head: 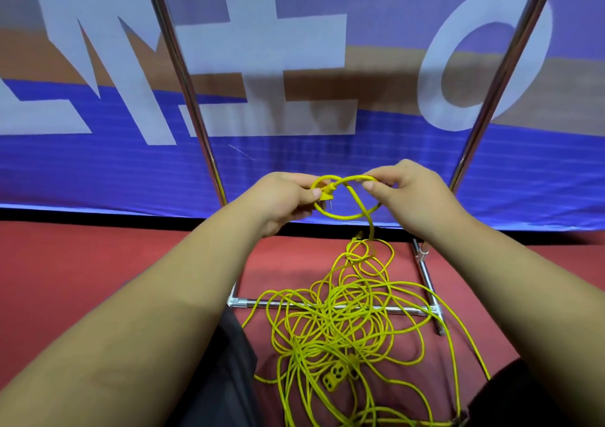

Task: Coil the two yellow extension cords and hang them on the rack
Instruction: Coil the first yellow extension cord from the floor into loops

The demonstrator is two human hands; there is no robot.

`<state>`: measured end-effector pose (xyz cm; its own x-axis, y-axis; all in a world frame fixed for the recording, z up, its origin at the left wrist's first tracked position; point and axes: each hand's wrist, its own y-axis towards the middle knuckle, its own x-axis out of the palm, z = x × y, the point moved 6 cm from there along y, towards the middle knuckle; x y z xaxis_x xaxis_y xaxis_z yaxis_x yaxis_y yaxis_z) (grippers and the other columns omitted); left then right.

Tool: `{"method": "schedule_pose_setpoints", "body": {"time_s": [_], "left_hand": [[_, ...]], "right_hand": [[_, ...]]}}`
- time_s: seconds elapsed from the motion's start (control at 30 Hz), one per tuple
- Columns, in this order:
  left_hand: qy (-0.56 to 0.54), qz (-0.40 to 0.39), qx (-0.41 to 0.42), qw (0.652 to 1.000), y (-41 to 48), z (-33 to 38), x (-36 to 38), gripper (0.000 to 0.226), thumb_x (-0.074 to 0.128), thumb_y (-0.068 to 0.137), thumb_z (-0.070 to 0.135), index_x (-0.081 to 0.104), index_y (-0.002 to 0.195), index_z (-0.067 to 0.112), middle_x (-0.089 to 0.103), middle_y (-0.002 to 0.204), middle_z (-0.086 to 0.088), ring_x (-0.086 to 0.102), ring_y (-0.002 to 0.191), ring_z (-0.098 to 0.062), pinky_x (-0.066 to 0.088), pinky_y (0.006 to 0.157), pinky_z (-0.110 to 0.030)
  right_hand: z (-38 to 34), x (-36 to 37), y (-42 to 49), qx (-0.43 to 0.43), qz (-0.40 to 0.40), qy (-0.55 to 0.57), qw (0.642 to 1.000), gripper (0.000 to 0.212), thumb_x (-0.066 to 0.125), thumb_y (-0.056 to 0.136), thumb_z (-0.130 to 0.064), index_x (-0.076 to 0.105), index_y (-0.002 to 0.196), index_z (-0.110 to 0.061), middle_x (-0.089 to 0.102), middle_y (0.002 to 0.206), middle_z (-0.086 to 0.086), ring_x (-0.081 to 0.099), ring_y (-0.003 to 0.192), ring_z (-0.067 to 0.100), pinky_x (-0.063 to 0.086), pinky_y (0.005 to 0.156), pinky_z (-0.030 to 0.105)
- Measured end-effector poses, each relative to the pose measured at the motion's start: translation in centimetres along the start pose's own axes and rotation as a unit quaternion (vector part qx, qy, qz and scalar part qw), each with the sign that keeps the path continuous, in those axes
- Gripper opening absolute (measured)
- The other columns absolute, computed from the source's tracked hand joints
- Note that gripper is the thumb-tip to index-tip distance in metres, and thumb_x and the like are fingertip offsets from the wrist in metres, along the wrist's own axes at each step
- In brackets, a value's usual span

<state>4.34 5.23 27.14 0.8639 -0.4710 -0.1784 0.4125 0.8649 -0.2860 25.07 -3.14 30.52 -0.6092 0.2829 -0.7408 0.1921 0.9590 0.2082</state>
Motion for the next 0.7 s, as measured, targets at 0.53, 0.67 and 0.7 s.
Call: {"method": "schedule_pose_setpoints", "body": {"time_s": [0.53,0.67,0.7], "left_hand": [[-0.275,-0.007,-0.019,0.961,0.4,1.3,0.0,0.046,0.041,0.091,-0.013,0.062,0.128,0.004,0.072,0.117,-0.018,0.076,0.096,-0.028,0.062,0.088,-0.044],[-0.127,0.003,0.000,0.992,-0.2,1.6,-0.3,0.043,0.068,0.085,0.007,0.062,0.127,0.008,0.068,0.103,-0.011,0.050,0.060,-0.016,0.054,0.070,-0.038],[-0.087,-0.002,0.015,0.996,-0.3,1.7,-0.3,0.042,0.071,0.083,0.007,0.066,0.125,0.008,0.068,0.101,-0.010,0.048,0.059,-0.016,0.052,0.069,-0.038]], "right_hand": [[2.5,0.6,-1.1,0.142,-0.074,0.277,0.947,0.027,0.054,0.100,0.002,0.076,0.100,-0.014,0.071,0.101,0.009,0.077,0.087,0.020,0.058,0.083,0.038],[2.4,-0.2,-1.1,0.132,-0.023,0.272,0.953,0.035,0.051,0.100,0.002,0.069,0.115,-0.025,0.068,0.096,0.004,0.077,0.082,0.019,0.059,0.066,0.033],[2.5,-0.3,-1.1,0.137,-0.014,0.270,0.953,0.039,0.050,0.100,0.001,0.068,0.117,-0.029,0.067,0.096,0.004,0.077,0.083,0.020,0.063,0.068,0.039]]}}
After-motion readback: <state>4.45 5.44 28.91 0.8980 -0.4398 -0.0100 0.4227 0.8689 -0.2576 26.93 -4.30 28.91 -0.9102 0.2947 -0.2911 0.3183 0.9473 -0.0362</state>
